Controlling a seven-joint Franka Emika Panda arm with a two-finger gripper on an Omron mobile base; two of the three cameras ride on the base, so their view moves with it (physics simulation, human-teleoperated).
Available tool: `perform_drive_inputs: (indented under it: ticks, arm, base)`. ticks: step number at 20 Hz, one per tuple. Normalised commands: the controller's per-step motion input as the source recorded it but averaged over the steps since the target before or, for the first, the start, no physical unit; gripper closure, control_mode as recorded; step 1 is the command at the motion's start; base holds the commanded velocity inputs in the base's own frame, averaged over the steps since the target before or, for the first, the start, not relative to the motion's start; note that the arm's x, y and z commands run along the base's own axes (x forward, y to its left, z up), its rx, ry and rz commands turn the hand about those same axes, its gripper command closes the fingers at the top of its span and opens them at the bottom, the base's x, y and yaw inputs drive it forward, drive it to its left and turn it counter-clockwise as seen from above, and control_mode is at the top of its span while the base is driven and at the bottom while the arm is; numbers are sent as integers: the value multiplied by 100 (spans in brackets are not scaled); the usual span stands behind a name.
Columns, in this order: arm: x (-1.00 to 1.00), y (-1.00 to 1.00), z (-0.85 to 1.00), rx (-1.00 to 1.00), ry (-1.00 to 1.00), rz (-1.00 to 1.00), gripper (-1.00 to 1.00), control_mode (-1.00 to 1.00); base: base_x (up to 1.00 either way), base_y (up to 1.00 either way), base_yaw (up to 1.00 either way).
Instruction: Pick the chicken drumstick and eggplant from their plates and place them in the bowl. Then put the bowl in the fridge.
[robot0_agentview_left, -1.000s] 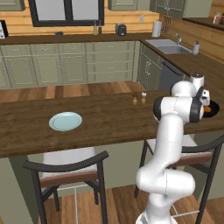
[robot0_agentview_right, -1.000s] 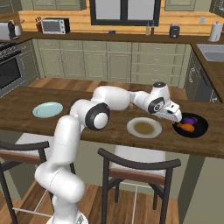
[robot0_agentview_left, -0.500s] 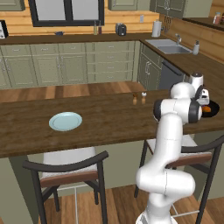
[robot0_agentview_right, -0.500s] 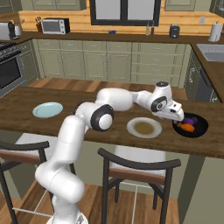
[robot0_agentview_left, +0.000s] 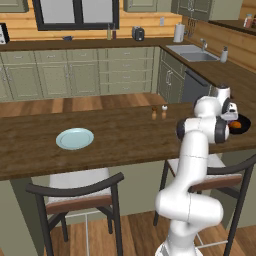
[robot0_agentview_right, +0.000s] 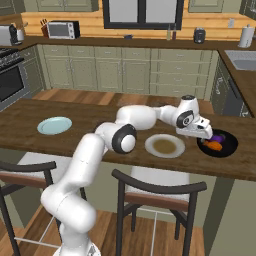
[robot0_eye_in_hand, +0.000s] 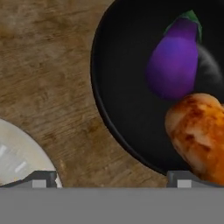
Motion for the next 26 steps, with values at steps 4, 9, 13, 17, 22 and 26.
perform_drive_inputs:
  ticks: [4,9,13,17,22,26]
  arm:
    - [17,-12,-18,0,8,2,-100,-100]
    - [8,-10,-17,0,9,3,-100,-100]
    - [0,0,-26,0,11,2,-100,-100]
    - [0,0,-14,0,1,6,-100,-100]
    - [-6,0,-15,0,0,11,100,-100]
    - [-14,0,-20,0,0,8,100,-100]
  base:
    - [0,0,0]
    - [0,0,0]
    - [0,0,0]
    - [0,0,0]
    - [0,0,0]
    - [0,0,0]
